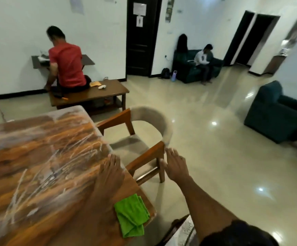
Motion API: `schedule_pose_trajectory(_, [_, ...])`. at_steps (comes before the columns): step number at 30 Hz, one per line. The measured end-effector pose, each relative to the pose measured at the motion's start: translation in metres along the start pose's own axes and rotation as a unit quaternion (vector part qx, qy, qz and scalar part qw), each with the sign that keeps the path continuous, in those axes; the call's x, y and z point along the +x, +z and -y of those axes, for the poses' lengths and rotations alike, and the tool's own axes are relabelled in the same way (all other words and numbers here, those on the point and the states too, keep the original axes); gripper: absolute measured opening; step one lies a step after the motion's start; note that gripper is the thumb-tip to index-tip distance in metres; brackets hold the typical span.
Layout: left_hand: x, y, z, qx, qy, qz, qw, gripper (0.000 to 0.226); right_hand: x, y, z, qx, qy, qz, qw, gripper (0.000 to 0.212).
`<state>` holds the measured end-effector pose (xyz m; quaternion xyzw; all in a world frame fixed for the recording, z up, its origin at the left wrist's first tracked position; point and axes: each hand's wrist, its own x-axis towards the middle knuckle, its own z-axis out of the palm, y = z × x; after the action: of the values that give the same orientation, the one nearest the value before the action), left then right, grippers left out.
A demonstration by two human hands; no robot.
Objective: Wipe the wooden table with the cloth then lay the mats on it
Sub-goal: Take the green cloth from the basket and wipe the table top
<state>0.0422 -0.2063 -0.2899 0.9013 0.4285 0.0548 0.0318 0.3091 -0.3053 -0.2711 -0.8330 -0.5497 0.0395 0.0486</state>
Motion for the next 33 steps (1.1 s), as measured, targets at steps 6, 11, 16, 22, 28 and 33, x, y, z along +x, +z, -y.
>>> schedule_pose_trajectory(6, [0.067, -0.083, -0.078, -0.071, 0.066, -0.062, 0.993, 0.069, -0.003, -0.090, -0.050, -0.030, 0.056, -0.078, 0.995, 0.061])
schedule_pose_trajectory(11, [0.074, -0.097, -0.126, -0.041, 0.116, -0.081, 0.989, 0.073, -0.038, -0.118, -0.082, -0.054, 0.088, -0.094, 0.990, 0.060])
schedule_pose_trajectory(16, [0.059, -0.096, -0.172, -0.024, 0.159, -0.064, 0.985, 0.073, -0.085, -0.130, -0.114, -0.057, 0.128, -0.100, 0.985, 0.059])
schedule_pose_trajectory(22, [0.029, -0.087, -0.231, -0.002, 0.192, -0.050, 0.980, 0.072, -0.146, -0.121, -0.159, -0.048, 0.170, -0.077, 0.981, 0.061])
schedule_pose_trajectory(28, [-0.011, -0.068, -0.283, 0.023, 0.215, -0.033, 0.976, 0.073, -0.227, -0.105, -0.202, -0.029, 0.202, -0.080, 0.976, 0.061])
schedule_pose_trajectory(33, [-0.054, -0.052, -0.350, 0.011, 0.258, -0.030, 0.966, 0.072, -0.312, -0.091, -0.242, -0.019, 0.236, -0.083, 0.968, 0.062])
